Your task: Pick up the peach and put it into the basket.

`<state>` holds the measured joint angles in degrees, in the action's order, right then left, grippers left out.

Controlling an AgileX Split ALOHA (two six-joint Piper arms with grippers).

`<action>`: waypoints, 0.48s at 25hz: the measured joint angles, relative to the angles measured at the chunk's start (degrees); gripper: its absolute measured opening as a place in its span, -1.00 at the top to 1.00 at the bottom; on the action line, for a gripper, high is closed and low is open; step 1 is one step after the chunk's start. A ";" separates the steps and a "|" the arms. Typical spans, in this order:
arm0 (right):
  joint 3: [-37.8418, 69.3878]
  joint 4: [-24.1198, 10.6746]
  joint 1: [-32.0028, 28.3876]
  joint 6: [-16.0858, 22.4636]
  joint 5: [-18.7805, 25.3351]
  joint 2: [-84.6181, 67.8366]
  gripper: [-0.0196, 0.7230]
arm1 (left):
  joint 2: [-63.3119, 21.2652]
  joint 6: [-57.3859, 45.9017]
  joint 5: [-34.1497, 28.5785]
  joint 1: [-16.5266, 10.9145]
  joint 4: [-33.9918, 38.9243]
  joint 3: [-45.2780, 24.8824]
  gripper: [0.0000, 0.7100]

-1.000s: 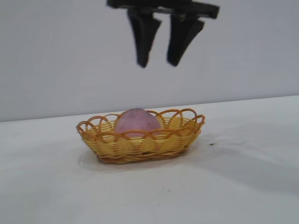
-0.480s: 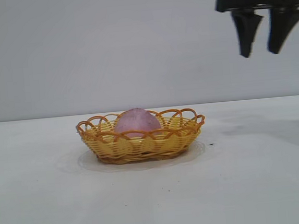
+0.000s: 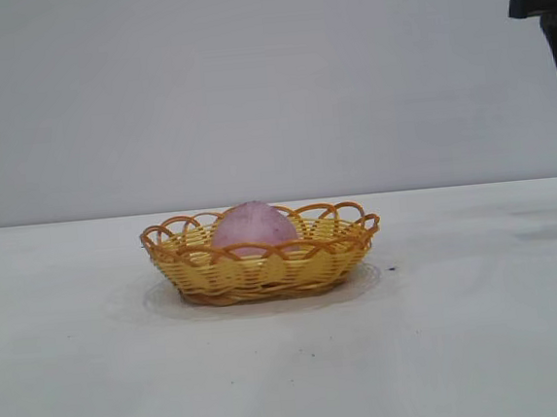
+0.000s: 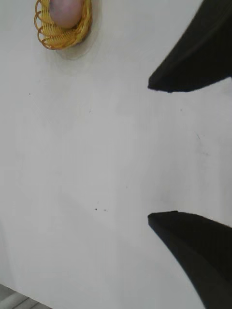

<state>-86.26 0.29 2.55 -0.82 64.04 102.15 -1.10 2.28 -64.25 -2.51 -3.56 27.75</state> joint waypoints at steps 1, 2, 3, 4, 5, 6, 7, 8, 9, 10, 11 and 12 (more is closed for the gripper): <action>0.10 0.00 0.00 0.00 0.70 -1.51 -0.01 | 0.00 0.00 0.00 0.00 0.00 0.00 -0.30; 0.54 0.00 0.00 0.00 0.96 -3.19 -0.01 | 0.00 0.00 0.00 0.00 0.00 0.00 -0.30; 0.87 0.00 0.00 0.00 1.49 -4.94 -0.01 | 0.00 0.00 0.00 0.00 0.00 0.00 -0.30; 1.39 0.00 0.00 0.00 1.99 -6.43 -0.01 | 0.00 0.00 0.00 0.00 0.00 0.00 -0.30; 1.87 0.00 0.00 0.00 2.54 -8.21 -0.01 | 0.00 0.00 0.00 0.00 0.00 0.00 -0.30; 2.28 -0.08 0.00 0.00 2.91 -10.01 -0.01 | 0.00 0.00 0.00 0.00 0.00 0.00 -0.30; 3.01 -0.37 0.00 0.00 3.55 -11.52 -0.01 | 0.00 0.00 0.00 0.00 0.00 0.00 -0.30; 3.93 -0.89 0.00 0.00 3.95 -13.43 -0.01 | 0.00 0.00 0.00 0.00 0.00 0.00 -0.30; 5.16 -1.37 0.00 0.00 4.11 -15.45 -0.01 | 0.00 0.00 0.00 0.00 0.00 0.00 -0.30; 6.36 -1.81 0.00 0.00 4.22 -17.61 -0.01 | 0.00 0.00 0.00 0.00 0.00 0.00 -0.30; 7.97 -2.13 0.00 0.00 4.20 -19.48 -0.01 | 0.00 0.00 0.00 0.00 0.00 0.00 -0.30; 9.71 -2.37 0.00 0.00 4.03 -21.78 -0.01 | 0.00 0.00 0.00 0.00 0.00 0.00 -0.30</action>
<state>-76.55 -2.07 2.55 -0.82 68.07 80.38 -1.10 2.28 -64.25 -2.51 -3.56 27.75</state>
